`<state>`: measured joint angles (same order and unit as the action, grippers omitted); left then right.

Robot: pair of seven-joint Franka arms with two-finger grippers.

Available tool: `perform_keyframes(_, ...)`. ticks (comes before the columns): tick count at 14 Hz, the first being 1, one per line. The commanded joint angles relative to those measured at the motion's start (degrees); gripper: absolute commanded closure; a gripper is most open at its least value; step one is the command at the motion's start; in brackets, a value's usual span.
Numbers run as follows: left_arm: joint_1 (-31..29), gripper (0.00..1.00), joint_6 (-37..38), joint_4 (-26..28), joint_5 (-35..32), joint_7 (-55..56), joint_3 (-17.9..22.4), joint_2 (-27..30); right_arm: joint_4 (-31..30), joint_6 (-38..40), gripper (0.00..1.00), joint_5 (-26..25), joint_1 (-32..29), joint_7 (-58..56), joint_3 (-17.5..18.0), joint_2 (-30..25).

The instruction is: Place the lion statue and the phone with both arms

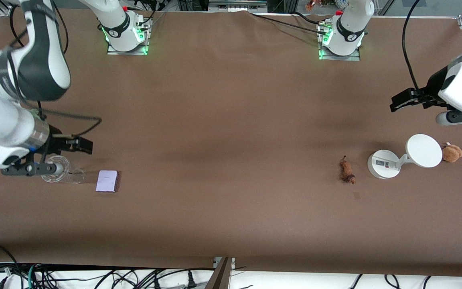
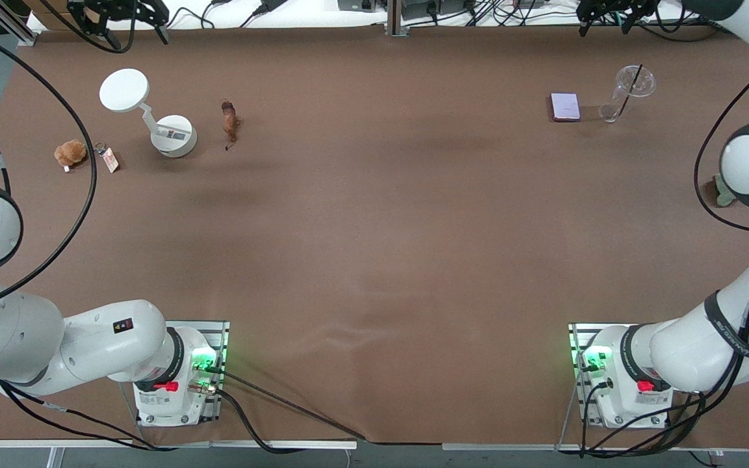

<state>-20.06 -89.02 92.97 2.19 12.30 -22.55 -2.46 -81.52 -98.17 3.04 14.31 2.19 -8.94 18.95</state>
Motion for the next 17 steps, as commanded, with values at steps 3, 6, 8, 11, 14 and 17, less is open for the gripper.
perform_keyframes(3, -0.7, 0.0, -5.3, 10.7, 1.5, -0.8, -0.2, 8.0, -11.2, 5.1, 0.0, -2.3, -5.7, -0.2, 6.3, -13.7)
perform_keyframes(6, -0.7, 0.0, -5.6, 9.6, 1.4, -1.5, -0.2, 7.3, -10.5, 8.0, 0.0, -3.3, -6.5, -0.8, 6.3, -15.6)
perform_keyframes(8, -0.5, 0.0, -5.6, 8.4, 1.4, -1.5, -0.3, 6.3, -7.8, 11.3, 0.0, -3.8, -6.4, -0.8, 6.1, -14.6)
perform_keyframes(11, -0.2, 0.0, -5.4, 6.1, 1.4, -1.6, -0.4, 5.4, -3.6, 12.5, 0.0, -4.0, -6.4, -1.2, 6.0, -12.1)
perform_keyframes(14, -0.3, 0.0, -5.3, 6.1, 0.9, -3.1, -0.3, 5.4, -3.5, 12.4, 0.0, -3.9, -6.5, -1.2, 6.0, -11.8)
perform_keyframes(17, 1.1, 0.0, -5.1, 5.7, 1.0, -5.7, 1.4, 5.5, -3.5, 12.3, 0.0, -3.8, -6.5, -1.3, 6.0, -11.8)
